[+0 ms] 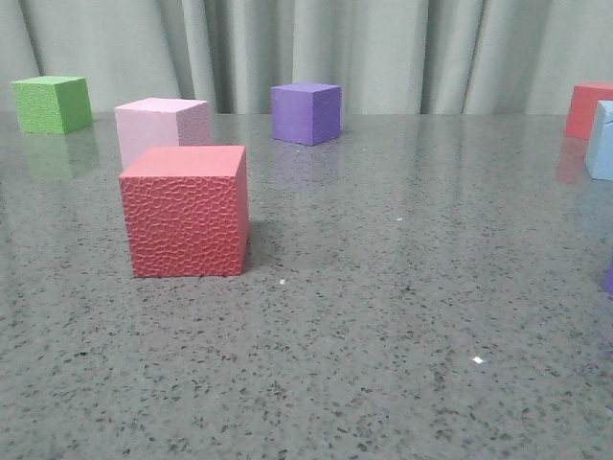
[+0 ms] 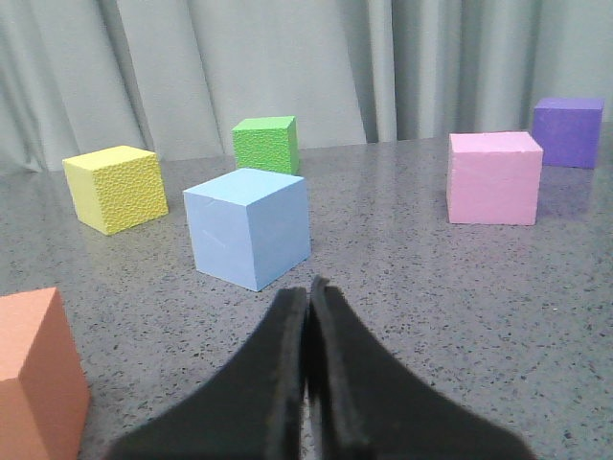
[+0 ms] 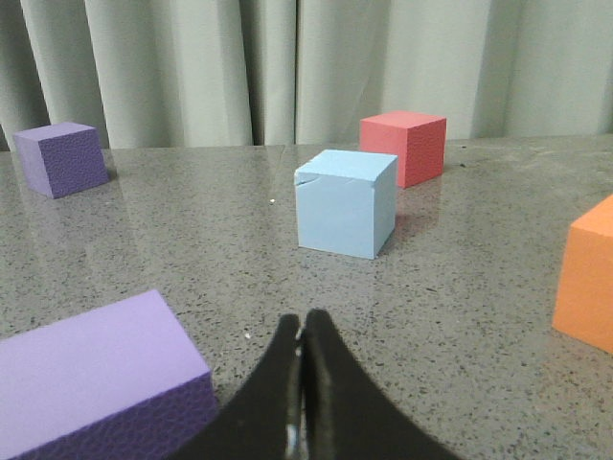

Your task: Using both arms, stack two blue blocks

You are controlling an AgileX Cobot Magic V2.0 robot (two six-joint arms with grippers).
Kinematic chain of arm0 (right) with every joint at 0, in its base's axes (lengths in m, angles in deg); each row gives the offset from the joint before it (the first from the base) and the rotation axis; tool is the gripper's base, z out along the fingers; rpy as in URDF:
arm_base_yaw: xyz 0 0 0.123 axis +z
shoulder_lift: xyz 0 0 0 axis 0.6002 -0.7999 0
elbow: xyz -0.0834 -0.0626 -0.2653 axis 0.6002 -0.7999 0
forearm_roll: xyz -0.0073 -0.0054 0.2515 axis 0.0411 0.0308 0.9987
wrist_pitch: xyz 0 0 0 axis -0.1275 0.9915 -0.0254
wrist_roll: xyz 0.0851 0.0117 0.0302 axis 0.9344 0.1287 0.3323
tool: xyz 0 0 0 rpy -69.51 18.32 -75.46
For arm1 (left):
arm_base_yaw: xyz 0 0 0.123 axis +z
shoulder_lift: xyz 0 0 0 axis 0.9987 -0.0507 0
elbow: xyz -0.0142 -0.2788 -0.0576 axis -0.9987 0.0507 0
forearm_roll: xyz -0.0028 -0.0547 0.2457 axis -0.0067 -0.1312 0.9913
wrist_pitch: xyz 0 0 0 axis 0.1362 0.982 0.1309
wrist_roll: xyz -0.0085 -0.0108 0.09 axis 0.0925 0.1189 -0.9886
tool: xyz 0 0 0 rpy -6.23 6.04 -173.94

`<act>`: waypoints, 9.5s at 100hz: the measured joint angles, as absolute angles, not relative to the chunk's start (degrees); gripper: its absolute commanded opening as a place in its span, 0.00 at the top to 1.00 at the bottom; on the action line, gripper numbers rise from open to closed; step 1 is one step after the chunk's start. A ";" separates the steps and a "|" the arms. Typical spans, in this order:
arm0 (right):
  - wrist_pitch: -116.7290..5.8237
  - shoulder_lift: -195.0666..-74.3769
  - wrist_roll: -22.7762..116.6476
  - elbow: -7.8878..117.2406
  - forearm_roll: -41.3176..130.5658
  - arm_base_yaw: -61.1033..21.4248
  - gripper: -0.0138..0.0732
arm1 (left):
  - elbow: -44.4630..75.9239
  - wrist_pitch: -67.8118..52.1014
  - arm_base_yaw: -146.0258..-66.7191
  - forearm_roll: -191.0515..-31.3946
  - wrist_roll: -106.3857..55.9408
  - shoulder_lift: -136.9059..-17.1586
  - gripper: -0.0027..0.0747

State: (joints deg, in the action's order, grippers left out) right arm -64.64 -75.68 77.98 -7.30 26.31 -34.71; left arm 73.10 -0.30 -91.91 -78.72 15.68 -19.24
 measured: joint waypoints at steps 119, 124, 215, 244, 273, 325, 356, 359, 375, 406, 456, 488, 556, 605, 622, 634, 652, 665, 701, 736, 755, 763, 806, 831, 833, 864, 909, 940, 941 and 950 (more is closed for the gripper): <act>-69.18 -75.68 77.98 -7.30 26.31 -34.71 0.92 | 73.10 0.91 -91.91 -79.20 15.68 -19.24 0.99; -69.19 -75.68 77.98 -7.18 26.31 -34.71 0.92 | 73.10 1.43 -91.91 -80.14 15.68 -19.24 0.99; -20.45 -98.03 77.98 35.46 34.31 -34.71 0.92 | 22.95 -47.67 -91.91 -87.76 15.68 -53.58 0.99; -16.15 -103.27 77.98 39.70 34.39 -34.71 0.92 | 21.28 -50.29 -91.91 -87.76 15.68 -57.02 0.99; -16.17 -103.27 77.98 39.70 34.39 -34.71 0.79 | 21.19 -50.56 -91.91 -87.86 15.68 -57.02 0.97; -16.53 -103.27 77.98 39.70 34.39 -34.71 0.10 | 21.19 -50.56 -91.91 -87.86 12.72 -57.02 0.11; -17.75 -105.82 78.25 41.39 34.66 -34.71 0.10 | 21.19 -50.59 -91.91 -87.86 12.67 -57.02 0.11; -17.75 -107.25 78.53 42.25 34.66 -34.71 0.10 | 21.19 -50.59 -91.91 -87.86 12.67 -57.02 0.12; -17.88 -116.67 79.05 48.95 34.66 -34.71 0.10 | 21.19 -50.59 -91.91 -87.86 12.58 -57.02 0.14; -17.88 -138.18 80.39 62.93 34.44 -34.71 0.10 | 21.19 -50.59 -91.91 -87.86 12.58 -57.02 0.17; -13.07 -160.04 80.89 78.75 34.23 -38.80 0.10 | 21.19 -50.59 -91.91 -87.86 12.58 -57.02 0.17; -12.75 -165.34 80.89 79.69 32.87 -41.10 0.10 | 21.19 -50.59 -91.91 -87.86 12.58 -57.02 0.17; -15.98 -175.14 82.49 79.69 32.24 -41.10 0.10 | 21.19 -50.59 -91.91 -87.86 12.54 -57.02 0.17; -17.45 -180.56 82.77 80.40 31.98 -41.10 0.10 | 21.19 -50.59 -91.91 -87.86 12.54 -57.02 0.17; -17.49 -180.56 82.90 80.52 31.88 -41.10 0.10 | 21.19 -50.59 -91.91 -87.86 12.54 -57.02 0.17; -17.28 -180.56 82.90 80.52 31.88 -41.10 0.21 | 21.19 -50.59 -91.91 -87.86 12.54 -57.11 0.17; -16.78 -180.56 82.90 80.52 31.88 -41.10 0.45 | 21.19 -50.59 -91.91 -87.86 12.54 -57.11 0.17; -16.38 -180.56 82.90 80.76 31.88 -41.10 0.47 | 21.19 -50.59 -91.91 -87.86 12.54 -57.11 0.17; -3.93 -180.56 82.94 93.60 31.75 -39.16 0.47 | 21.19 -50.59 -91.91 -87.86 12.54 -57.11 0.17; -1.81 -180.56 83.04 102.38 31.75 -26.96 0.46 | 21.19 -50.59 -91.91 -87.86 12.54 -57.11 0.17; -2.80 -181.86 85.04 102.75 31.75 -20.89 0.46 | 21.19 -50.59 -91.91 -87.86 12.54 -57.11 0.17; -3.34 -182.90 86.31 102.79 31.75 -18.81 0.46 | 21.19 -50.59 -91.91 -87.86 12.54 -57.11 0.17; -5.99 -189.73 92.77 105.40 31.75 -11.20 0.46 | 21.19 -50.59 -91.91 -87.86 12.54 -57.11 0.17; -5.87 -192.92 95.99 105.53 31.75 -9.28 0.46 | 21.19 -50.59 -91.91 -87.86 12.54 -57.11 0.17; -5.87 -193.05 96.08 105.53 31.75 -9.16 0.46 | 21.19 -50.59 -91.91 -87.86 12.54 -57.11 0.17; -5.87 -193.66 98.37 105.53 31.75 -8.86 0.46 | 21.19 -50.59 -91.91 -87.86 12.54 -57.11 0.17; -5.87 -194.60 98.64 105.67 31.75 -8.86 0.46 | 21.19 -50.59 -91.91 -87.86 12.45 -57.11 0.17; -5.87 -194.72 98.77 105.67 31.75 -8.86 0.41 | 21.19 -50.59 -91.91 -87.86 12.45 -57.11 0.17; -5.87 -194.72 98.77 105.67 31.75 -8.86 0.40 | 21.19 -50.59 -91.91 -87.86 12.45 -57.11 0.17; -5.87 -194.72 98.77 105.67 31.75 -8.86 0.28 | 21.19 -50.59 -91.91 -87.86 12.45 -57.11 0.17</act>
State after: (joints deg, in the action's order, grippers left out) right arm -5.87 -194.72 98.77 105.67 31.75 -8.86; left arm 21.19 -50.59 -91.91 -87.86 12.45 -57.11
